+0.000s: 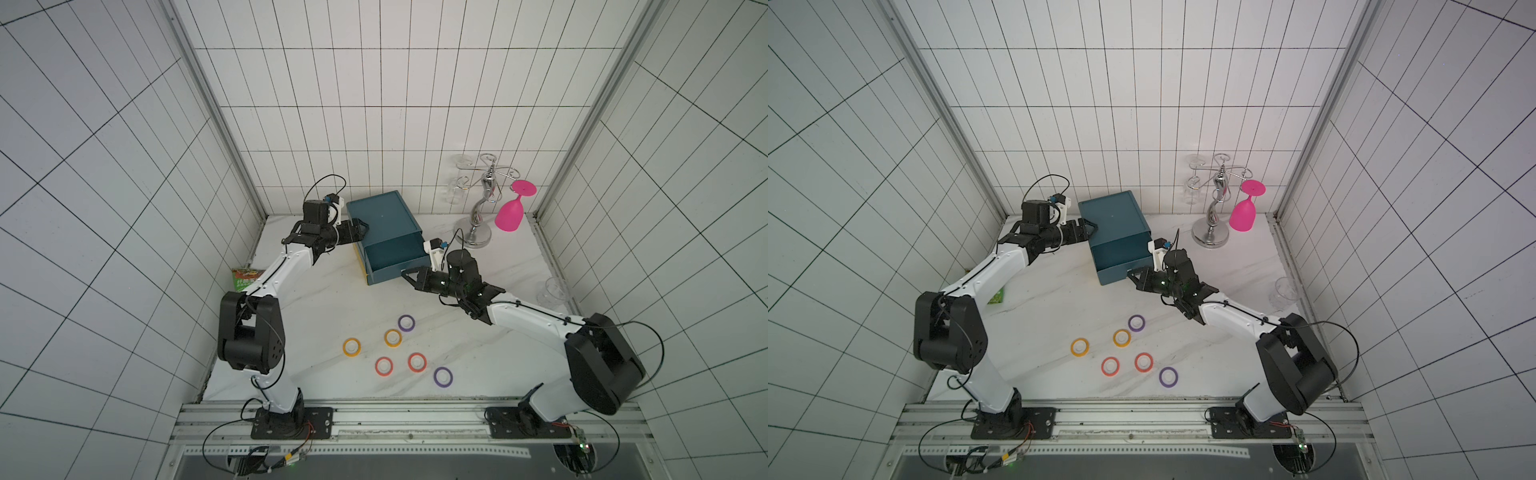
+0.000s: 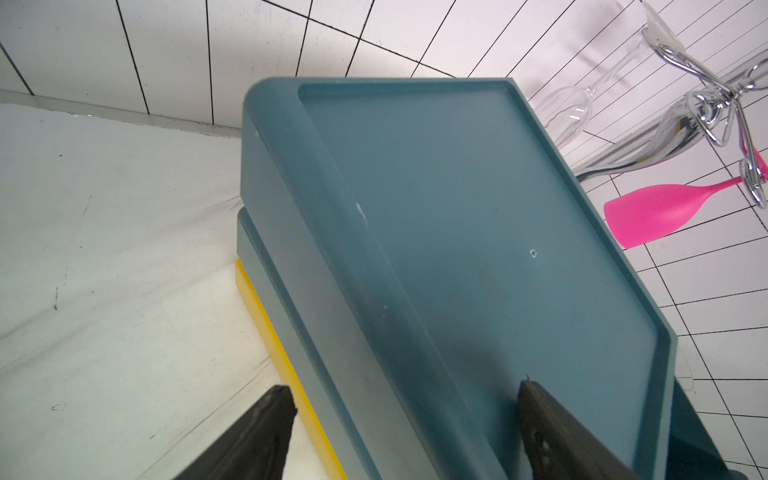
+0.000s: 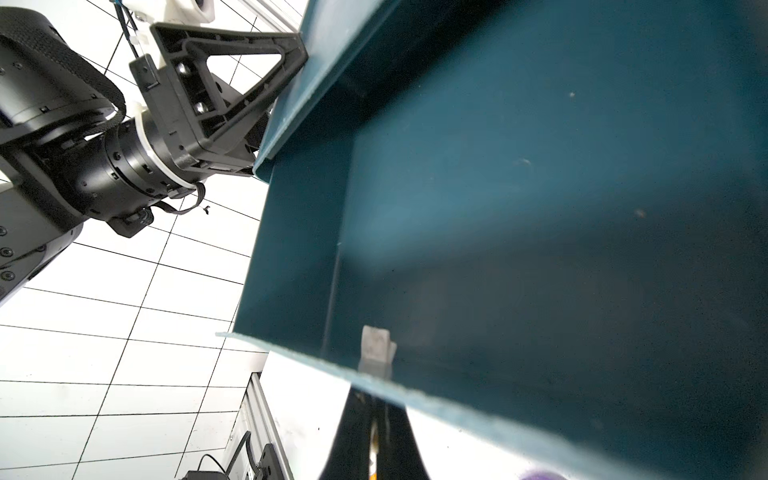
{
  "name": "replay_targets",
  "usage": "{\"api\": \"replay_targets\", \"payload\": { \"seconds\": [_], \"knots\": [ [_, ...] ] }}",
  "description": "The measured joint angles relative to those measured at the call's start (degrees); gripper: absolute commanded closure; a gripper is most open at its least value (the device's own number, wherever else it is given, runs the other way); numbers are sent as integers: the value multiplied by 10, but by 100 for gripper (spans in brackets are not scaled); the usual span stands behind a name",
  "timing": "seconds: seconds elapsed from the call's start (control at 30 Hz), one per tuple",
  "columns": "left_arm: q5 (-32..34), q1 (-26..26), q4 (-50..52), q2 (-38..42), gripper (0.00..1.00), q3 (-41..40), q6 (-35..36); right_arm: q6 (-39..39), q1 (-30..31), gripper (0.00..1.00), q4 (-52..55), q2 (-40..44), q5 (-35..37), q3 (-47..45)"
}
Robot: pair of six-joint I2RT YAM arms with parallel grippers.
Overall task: Place the transparent tape into the drawer according to color
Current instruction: Open the drawer in the storage box, then pick up the tape at the center of the board.
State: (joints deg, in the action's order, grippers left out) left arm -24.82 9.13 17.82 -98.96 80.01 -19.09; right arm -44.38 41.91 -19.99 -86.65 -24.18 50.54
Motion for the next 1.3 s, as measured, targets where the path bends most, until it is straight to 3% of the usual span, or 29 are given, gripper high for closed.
{"api": "replay_targets", "payload": {
  "seconds": [0.1,0.17,0.27,0.47,0.83,1.1,1.23,1.3],
  "knots": [
    [1,2,0,0,12,0,0,6,2,59,7,3,6,0],
    [2,2,0,0,12,0,-1,14,3,40,24,11,11,-5],
    [4,2,0,5,11,-4,-4,33,6,21,63,32,14,-13],
    [8,2,0,36,6,-18,-10,80,6,0,160,101,23,-19],
    [8,-6,-9,135,1,-95,-29,163,19,1,415,190,60,-50],
    [7,-22,8,201,2,-191,-38,162,105,0,538,180,153,-74],
    [6,-25,40,219,2,-202,-37,146,142,7,568,148,193,-86],
    [5,-26,57,227,2,-202,-34,136,157,15,577,143,208,-93]
  ]
}}
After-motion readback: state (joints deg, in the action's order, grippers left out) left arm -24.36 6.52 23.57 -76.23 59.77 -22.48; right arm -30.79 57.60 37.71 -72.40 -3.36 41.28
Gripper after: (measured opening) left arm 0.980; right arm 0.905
